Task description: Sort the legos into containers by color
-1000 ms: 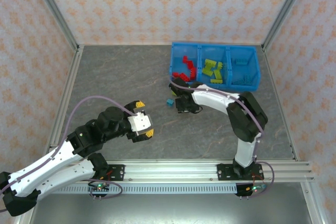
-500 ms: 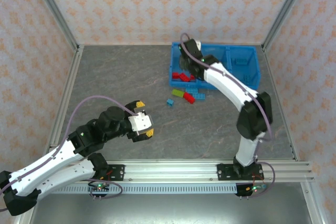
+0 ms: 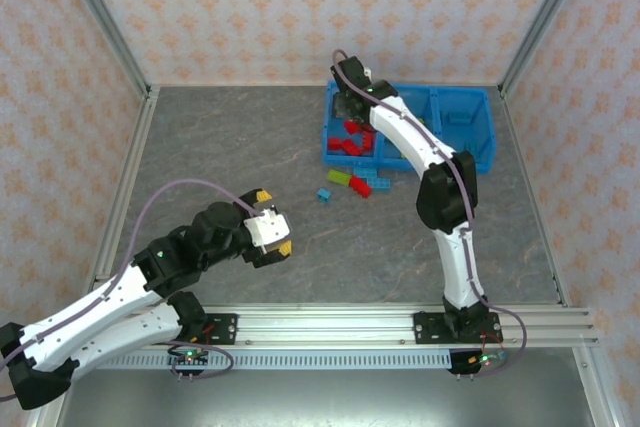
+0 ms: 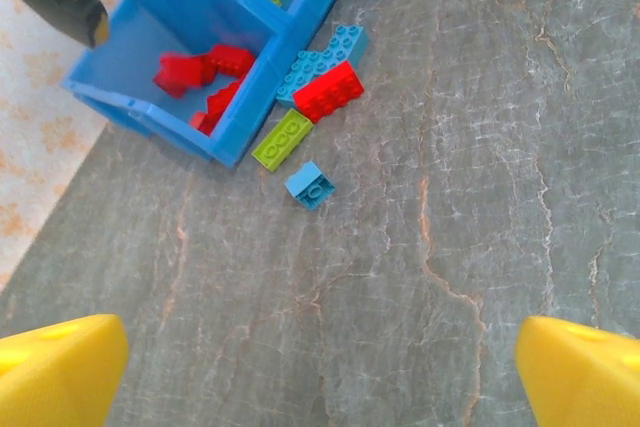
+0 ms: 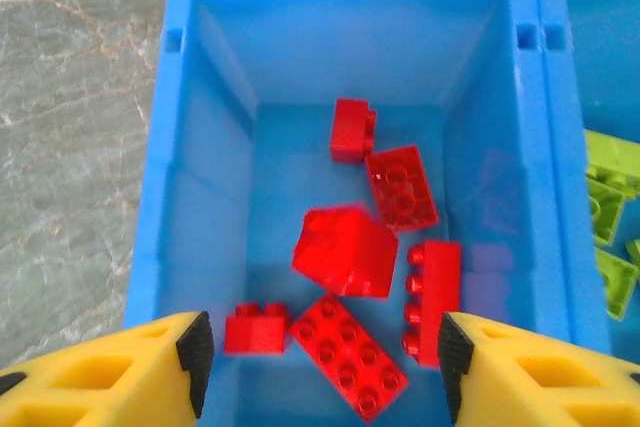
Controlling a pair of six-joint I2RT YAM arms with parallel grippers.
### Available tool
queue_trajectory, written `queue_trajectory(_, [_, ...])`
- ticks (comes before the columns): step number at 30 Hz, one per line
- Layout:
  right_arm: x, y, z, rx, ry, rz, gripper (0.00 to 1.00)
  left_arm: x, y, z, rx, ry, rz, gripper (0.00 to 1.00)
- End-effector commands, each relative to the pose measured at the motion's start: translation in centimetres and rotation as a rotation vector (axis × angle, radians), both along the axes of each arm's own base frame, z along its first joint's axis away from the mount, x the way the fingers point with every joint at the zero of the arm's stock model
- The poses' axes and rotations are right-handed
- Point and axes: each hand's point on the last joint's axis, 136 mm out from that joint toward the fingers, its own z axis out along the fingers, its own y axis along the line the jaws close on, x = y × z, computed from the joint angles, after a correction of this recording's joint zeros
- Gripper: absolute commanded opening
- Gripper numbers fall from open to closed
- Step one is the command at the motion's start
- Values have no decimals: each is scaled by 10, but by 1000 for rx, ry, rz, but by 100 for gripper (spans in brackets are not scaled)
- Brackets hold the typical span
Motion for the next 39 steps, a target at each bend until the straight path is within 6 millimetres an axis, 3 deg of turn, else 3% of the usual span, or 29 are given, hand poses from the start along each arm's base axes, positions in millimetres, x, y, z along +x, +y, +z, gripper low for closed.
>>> queue_trajectory(1, [-42, -13, 67, 71, -55, 19, 63, 8, -8, 22, -117, 37, 53, 100])
queue_trajectory(5, [-104, -22, 84, 144, -16, 104, 68, 22, -24, 47, -276, 174, 172, 100])
queue_trajectory(8, [-159, -34, 92, 208, 6, 149, 78, 37, -43, 47, -349, 301, 255, 92])
queue_trajectory(14, [-253, -79, 104, 337, -42, 114, 99, 84, -61, -3, -254, 440, 499, 85])
queue_trajectory(17, [-282, -100, 107, 354, -59, 81, 99, 107, -70, -36, -194, 502, 574, 84])
queue_trajectory(21, [-305, -118, 101, 337, -32, 41, 99, 128, -80, -76, -114, 595, 611, 84])
queue_trajectory(26, [-315, -124, 98, 365, -26, 13, 99, 139, -85, -125, 27, 717, 649, 82])
queue_trajectory(30, [-321, -125, 102, 396, -44, 11, 99, 155, -82, -143, 59, 698, 676, 79])
queue_trajectory(37, [-322, -131, 103, 349, -31, 9, 99, 168, -90, -174, 106, 757, 678, 55])
queue_trajectory(39, [-318, -129, 104, 348, -41, 10, 99, 171, -88, -179, 117, 755, 690, 54])
